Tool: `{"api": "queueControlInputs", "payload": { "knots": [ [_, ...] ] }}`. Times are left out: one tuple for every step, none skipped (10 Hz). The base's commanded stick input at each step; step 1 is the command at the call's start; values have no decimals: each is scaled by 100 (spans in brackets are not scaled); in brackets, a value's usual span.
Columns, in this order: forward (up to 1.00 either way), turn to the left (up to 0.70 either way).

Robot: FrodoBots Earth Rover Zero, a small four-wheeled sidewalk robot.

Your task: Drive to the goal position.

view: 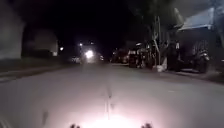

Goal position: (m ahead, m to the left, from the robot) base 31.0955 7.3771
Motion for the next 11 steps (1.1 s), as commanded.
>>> {"api": "queueControlInputs", "payload": {
  "knots": [
    [85, 0],
    [85, 0],
    [85, 0],
    [85, 0],
    [85, 0],
    [85, 0],
    [85, 0],
    [85, 0],
    [85, 0],
    [85, 0],
    [85, 0]
  ]
}}
